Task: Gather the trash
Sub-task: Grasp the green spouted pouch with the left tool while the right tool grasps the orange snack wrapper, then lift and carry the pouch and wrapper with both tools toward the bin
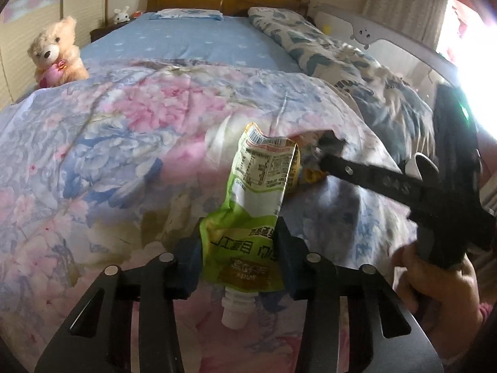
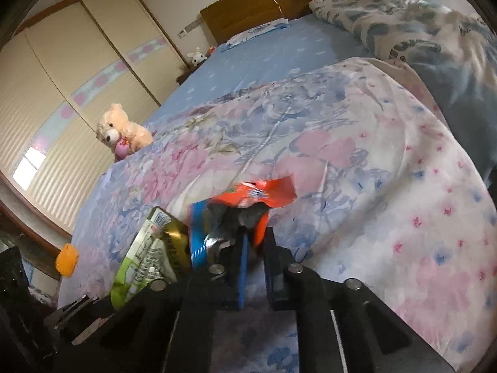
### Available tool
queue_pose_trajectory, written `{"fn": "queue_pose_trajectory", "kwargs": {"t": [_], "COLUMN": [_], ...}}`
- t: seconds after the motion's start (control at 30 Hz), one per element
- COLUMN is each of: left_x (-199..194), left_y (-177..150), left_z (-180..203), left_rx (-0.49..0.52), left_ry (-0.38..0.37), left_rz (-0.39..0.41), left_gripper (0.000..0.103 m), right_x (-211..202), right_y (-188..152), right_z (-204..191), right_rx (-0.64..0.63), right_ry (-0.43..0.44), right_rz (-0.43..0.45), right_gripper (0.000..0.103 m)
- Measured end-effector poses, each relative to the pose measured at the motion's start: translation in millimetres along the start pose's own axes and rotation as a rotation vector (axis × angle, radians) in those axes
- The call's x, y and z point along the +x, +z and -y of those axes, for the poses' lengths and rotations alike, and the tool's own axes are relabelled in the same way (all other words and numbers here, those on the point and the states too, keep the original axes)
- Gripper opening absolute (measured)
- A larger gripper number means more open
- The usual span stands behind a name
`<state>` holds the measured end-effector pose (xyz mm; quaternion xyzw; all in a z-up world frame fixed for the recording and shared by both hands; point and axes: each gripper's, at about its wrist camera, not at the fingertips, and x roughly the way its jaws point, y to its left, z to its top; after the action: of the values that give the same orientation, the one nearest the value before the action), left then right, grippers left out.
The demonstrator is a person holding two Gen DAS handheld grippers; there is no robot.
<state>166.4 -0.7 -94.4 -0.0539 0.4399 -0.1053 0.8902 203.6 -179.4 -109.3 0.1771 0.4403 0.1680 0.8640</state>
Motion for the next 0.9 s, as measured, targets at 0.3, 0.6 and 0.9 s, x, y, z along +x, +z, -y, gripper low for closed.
{"fn": "queue_pose_trajectory", "kwargs": {"t": [0.3,0.6,0.9], "left_x": [-3,-4,-5], "left_y": [-4,-8,-12], "left_z": [-23,-20,-23], "left_rx": [-0.089,-0.081,-0.087], "left_ry": [0.011,0.021,0.014], "left_rz": [0.007,0.034,0.044], "left_gripper": [0.04,0.041,0.041], "right_x": [-38,-81,-45], "right_y": [-25,-53,-35], "right_z": [15,32,2], "right_rx": [-0.034,0.028,-0.041], "right_ry": [0.04,0.031,-0.074], "right_rz": [-0.034,0.02,0.009], "right_gripper": [0.005,0.09,0.091]}}
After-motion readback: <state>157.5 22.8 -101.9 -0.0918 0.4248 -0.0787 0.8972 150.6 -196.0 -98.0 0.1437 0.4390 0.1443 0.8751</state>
